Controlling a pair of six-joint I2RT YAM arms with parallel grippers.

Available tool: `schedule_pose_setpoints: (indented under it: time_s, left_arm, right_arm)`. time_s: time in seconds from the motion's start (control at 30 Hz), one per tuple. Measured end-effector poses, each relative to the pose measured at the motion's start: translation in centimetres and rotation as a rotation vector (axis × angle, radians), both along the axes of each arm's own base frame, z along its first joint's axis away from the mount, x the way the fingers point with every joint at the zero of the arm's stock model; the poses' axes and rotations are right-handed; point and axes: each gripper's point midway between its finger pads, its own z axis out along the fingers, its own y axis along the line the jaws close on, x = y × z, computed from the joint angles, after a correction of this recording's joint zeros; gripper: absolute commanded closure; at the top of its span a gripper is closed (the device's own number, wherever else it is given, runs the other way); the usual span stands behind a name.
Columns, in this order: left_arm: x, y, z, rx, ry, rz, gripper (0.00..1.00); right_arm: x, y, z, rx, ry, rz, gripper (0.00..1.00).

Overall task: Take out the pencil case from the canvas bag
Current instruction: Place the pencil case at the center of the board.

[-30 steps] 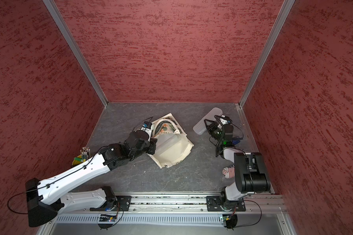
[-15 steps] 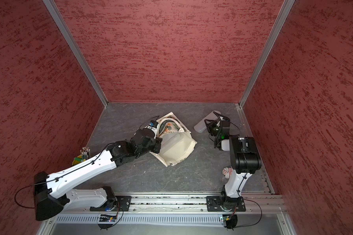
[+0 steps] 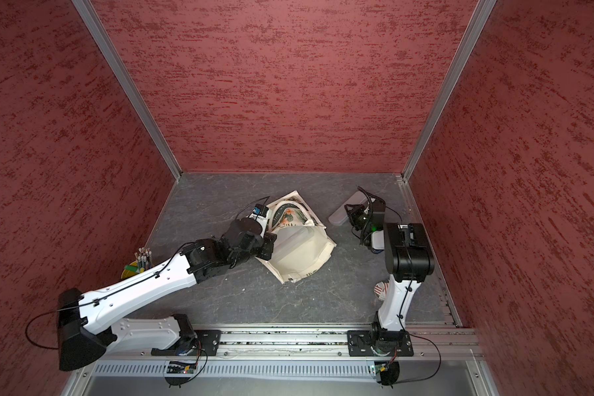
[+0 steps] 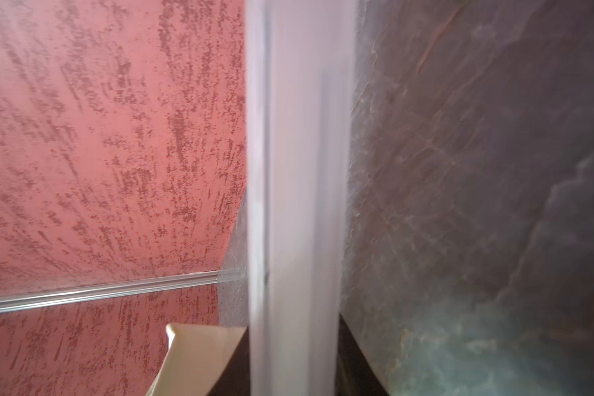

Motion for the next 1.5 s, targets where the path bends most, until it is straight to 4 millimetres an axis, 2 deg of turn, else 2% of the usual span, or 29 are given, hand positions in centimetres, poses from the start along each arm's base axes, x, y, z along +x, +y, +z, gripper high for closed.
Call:
schedule_pose_setpoints:
  time_s: [0.17,0.3,0.47,0.67,0.83,1.03,1.2,1.5]
  left_arm:
    - [-0.7,0.4,-0.4,-0.040,0.004,0.004,1.00]
    - [-1.0,0.7,-0.7,-0.056,0.010,0.007,1.00]
    - [-1.1,0.6,-0.6,-0.062,0.009,0.004,1.00]
    - [-1.1,0.6,-0.7,-0.064,0.009,0.003,1.00]
    - [-1.2,0.5,-0.9,-0.072,0.012,0.003,1.00]
    - [-1.2,0.5,-0.8,-0.077,0.011,0.006,1.00]
    - [-1.1,0.5,-0.8,-0.077,0.010,0.009,1.00]
    - [-1.3,1.0,-0.8,-0.081,0.006,0.016,1.00]
  right_arm:
    - [0.8,-0.6,-1.3,-0.027,0.050,-0.019,0.69]
    - [2.0,-1.1,-1.7,-0.059,0.081,-0.035,0.63]
    - [2.8,-1.4,-1.9,-0.077,0.104,-0.039,0.62]
    - [2.3,-1.7,-3.0,-0.103,0.169,-0.048,0.49]
    - [2.5,-2.0,-3.1,-0.134,0.194,-0.043,0.36]
    - [1.8,-2.2,-2.6,-0.161,0.208,-0.041,0.18]
    - [-0.4,-2.2,-2.0,-0.180,0.223,-0.041,0.04]
    - [-2.1,-2.1,0.3,-0.198,0.189,-0.035,0.02]
